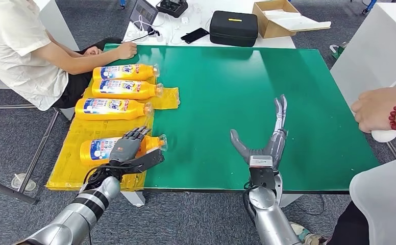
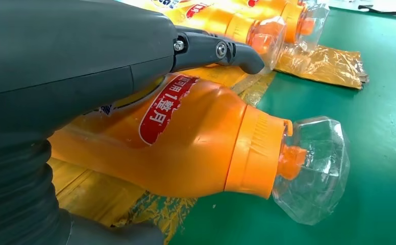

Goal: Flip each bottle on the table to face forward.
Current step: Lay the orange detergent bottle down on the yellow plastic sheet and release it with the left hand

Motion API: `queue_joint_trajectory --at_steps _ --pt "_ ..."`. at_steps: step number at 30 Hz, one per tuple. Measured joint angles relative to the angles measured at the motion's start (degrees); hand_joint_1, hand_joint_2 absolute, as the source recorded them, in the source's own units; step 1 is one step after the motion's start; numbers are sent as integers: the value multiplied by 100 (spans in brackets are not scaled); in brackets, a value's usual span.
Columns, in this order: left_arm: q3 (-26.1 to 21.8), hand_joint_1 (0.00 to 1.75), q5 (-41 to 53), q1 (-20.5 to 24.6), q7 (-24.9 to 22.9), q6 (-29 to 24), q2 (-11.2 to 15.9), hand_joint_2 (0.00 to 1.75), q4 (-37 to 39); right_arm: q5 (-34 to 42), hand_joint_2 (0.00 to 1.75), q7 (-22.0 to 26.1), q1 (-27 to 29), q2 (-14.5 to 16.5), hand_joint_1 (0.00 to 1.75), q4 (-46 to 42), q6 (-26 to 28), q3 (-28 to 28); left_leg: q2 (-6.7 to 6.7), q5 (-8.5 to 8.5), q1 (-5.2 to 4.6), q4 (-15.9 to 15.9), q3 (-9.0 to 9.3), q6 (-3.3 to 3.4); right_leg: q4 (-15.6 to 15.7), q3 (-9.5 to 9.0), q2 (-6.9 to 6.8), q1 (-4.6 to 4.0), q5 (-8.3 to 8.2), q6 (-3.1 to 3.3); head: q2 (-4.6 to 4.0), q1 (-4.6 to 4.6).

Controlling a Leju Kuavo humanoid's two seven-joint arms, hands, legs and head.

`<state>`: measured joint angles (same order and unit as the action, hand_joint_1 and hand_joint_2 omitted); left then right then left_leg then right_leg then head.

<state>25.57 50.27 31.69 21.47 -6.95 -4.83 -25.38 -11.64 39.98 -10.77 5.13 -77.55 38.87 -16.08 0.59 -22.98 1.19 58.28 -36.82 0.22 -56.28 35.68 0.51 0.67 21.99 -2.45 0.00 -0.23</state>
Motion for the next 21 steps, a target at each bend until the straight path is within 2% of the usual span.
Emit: queue_joint_trajectory --at_steps 10,17,21 --pt "-4 0 -103 -6 226 238 4 175 -4 103 175 0 2 -43 0 59 -88 -5 13 5 0 0 23 -3 0 -27 -12 0 0 0 1 0" --pt "-68 0 -551 -260 684 -269 -115 175 -252 101 175 0 8 -70 0 59 -57 -3 16 6 -1 0 20 -1 1 -21 -15 1 0 -1 0 -1" --pt "-133 0 -934 -467 942 -318 -222 175 -549 85 175 0 35 -83 0 59 -38 -2 15 6 -1 0 14 -1 1 -13 -15 1 0 -1 0 -2"
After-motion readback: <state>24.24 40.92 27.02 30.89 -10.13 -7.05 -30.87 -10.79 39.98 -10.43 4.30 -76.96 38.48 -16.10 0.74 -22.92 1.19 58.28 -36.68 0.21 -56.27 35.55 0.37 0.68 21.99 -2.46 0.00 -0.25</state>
